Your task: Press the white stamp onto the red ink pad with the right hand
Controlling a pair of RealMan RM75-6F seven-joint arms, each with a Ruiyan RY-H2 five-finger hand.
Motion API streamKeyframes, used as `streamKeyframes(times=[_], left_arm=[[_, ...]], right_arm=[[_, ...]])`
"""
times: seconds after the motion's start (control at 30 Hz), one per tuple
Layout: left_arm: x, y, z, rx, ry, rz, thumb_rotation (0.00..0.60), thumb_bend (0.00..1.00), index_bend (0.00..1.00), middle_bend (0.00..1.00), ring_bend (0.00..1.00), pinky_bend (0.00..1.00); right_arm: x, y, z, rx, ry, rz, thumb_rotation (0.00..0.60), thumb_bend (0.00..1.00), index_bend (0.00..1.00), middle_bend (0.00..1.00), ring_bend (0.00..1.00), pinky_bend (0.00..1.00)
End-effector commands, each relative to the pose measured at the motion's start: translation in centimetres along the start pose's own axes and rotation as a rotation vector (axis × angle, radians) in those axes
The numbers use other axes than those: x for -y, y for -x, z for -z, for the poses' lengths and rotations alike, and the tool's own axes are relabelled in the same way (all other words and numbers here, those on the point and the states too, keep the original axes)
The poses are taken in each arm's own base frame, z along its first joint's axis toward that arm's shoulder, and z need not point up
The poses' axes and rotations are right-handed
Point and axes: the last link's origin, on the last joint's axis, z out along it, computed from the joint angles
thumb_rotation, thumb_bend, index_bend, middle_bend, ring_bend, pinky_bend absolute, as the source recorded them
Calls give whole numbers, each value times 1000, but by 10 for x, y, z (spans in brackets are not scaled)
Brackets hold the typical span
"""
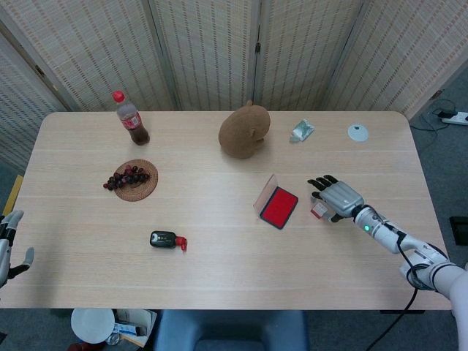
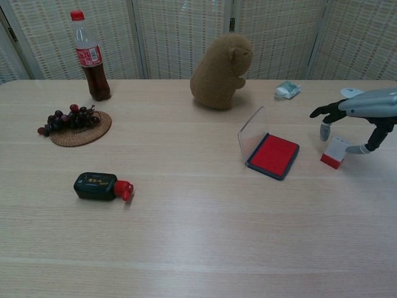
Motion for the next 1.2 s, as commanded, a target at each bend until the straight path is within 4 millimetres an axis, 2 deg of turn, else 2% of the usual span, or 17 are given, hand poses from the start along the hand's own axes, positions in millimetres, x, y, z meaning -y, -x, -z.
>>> streamKeyframes(times=[0.03, 0.33, 0.97, 1.2], left_arm=[[0, 0, 0, 1, -2, 0, 600, 427, 0, 0, 0, 0], [1, 1, -1, 3, -4, -1, 600, 427, 0, 0, 0, 0], [-3, 1, -1, 3, 16, 1, 600, 427, 0, 0, 0, 0], [-3, 0, -1, 3, 23, 7, 600, 427, 0, 0, 0, 0]], right_arm=[[-1, 1, 0, 3, 3, 3, 600, 353, 314, 35, 0, 0], [-1, 1, -2, -2, 8, 9, 600, 381, 328, 44, 0, 0], [1, -4, 7, -85, 18, 2, 600, 450, 628, 140, 0, 0], [7, -17, 13, -152, 14, -20, 600, 454, 676, 154, 6, 0]])
